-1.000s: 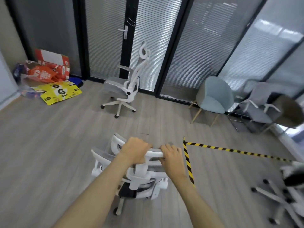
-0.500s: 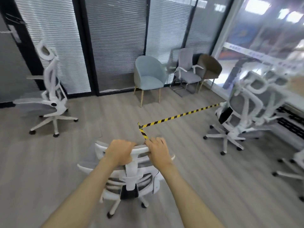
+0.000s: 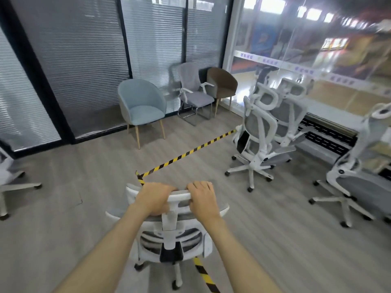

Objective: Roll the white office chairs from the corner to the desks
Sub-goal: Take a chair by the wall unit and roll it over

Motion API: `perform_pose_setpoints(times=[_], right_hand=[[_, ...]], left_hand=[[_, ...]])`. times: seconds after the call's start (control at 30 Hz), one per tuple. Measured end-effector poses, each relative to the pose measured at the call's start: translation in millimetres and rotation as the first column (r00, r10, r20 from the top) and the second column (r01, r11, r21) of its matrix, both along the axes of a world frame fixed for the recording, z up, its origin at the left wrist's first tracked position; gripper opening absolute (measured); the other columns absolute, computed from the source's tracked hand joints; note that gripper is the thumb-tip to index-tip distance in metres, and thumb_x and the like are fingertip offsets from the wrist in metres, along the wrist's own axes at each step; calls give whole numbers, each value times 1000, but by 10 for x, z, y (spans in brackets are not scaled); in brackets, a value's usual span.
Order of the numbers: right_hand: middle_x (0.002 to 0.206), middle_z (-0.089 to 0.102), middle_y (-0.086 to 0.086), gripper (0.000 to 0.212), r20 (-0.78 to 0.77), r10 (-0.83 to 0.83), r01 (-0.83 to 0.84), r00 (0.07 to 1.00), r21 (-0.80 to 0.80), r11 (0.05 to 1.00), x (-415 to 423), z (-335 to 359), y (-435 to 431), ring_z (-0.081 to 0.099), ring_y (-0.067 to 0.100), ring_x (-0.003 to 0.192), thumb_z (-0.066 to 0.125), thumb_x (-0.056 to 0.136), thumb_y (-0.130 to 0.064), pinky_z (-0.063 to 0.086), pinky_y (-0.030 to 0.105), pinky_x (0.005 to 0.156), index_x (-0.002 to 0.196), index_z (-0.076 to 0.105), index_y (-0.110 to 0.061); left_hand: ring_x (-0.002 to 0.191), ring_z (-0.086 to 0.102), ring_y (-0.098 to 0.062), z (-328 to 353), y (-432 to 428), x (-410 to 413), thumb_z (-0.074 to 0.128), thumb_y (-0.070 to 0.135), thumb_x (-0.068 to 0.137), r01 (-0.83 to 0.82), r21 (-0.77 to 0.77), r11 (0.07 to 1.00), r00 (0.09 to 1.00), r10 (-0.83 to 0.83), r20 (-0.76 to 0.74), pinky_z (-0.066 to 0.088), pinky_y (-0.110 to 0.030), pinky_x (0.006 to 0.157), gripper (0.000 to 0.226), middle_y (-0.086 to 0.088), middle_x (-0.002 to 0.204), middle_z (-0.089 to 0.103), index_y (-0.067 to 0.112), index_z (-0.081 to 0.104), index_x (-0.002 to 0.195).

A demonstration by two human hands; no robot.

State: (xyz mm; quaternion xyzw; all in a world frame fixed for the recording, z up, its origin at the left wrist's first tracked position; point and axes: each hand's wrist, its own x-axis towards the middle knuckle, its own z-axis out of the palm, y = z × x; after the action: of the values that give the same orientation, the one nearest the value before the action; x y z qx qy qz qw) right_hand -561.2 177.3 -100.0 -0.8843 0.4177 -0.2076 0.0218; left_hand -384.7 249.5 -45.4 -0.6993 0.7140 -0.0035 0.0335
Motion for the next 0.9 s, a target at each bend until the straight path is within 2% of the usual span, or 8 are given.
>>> perform_pose_setpoints(times=[0.07, 0.2, 0.33, 0.5, 0.57, 0.67, 0.83, 0.9], right_hand=[[82, 57, -6, 28, 26, -33, 34, 999, -10, 999, -308, -4, -209, 50, 20, 78, 66, 66, -6, 39, 32, 81, 86, 57, -24], [79, 55, -6, 29, 66, -112, 116, 991, -50, 992, -929, 0, -624, 48, 20, 74, 68, 64, -6, 28, 28, 78, 85, 56, -23], [80, 55, -4, 28, 42, -208, 210, 977, -44, 977, -1557, 12, -1083, 51, 21, 76, 65, 65, -5, 39, 32, 79, 85, 57, -23], [83, 53, -5, 28, 61, -379, 382, 923, -52, 923, -2309, -37, -1678, 48, 21, 79, 61, 65, -4, 41, 33, 87, 86, 54, -23], [83, 52, -6, 29, 46, -452, 454, 891, -49, 890, -2597, -50, -1920, 47, 21, 79, 60, 66, -4, 40, 34, 89, 87, 55, -24], [84, 51, -6, 28, 16, -558, 557, 830, -60, 828, -3011, -52, -2279, 47, 22, 81, 61, 66, -6, 41, 36, 94, 88, 55, -23], [85, 53, -4, 31, -12, -690, 688, 724, -51, 724, -3510, 14, -2812, 49, 24, 83, 59, 65, -4, 41, 37, 92, 89, 58, -23], [86, 54, -4, 33, -20, -733, 731, 680, -57, 680, -3663, 55, -3044, 51, 25, 83, 60, 63, -2, 41, 36, 89, 89, 59, -23]], left_hand=[[72, 60, -16, 17, -289, -274, 55, 31, 73, 31, 6, 999, 999, -31, 11, 47, -31, 61, 34, 12, 84, 67, 44, 56, 105], [67, 49, -15, 72, -876, -865, 56, 31, 76, 118, 14, 993, 993, -118, 26, 34, -30, 56, 41, 13, 78, 59, 47, 56, 114], [78, 63, -17, 88, -1519, -1461, 59, 31, 77, 220, 23, 975, 975, -220, -7, 36, -30, 59, 44, 11, 89, 67, 48, 55, 118], [74, 62, -15, 44, -2344, -2211, 58, 32, 75, 359, -32, 933, 933, -360, -30, 38, -29, 57, 35, 10, 85, 68, 43, 59, 109], [74, 62, -16, 21, -2654, -2502, 58, 33, 74, 412, -75, 908, 908, -416, -46, 36, -29, 57, 34, 10, 86, 68, 41, 60, 107], [82, 66, -18, -73, -3143, -2904, 58, 27, 75, 492, -143, 859, 857, -506, -94, 41, -30, 58, 34, 10, 90, 66, 38, 59, 106], [97, 64, -19, -147, -3971, -3395, 60, 18, 74, 624, -184, 759, 737, -651, -184, 52, -36, 68, 58, 12, 104, 66, 43, 55, 125], [102, 61, -17, -145, -4333, -3578, 59, 14, 75, 685, -183, 705, 675, -709, -202, 51, -35, 73, 62, 12, 107, 65, 42, 52, 131]])
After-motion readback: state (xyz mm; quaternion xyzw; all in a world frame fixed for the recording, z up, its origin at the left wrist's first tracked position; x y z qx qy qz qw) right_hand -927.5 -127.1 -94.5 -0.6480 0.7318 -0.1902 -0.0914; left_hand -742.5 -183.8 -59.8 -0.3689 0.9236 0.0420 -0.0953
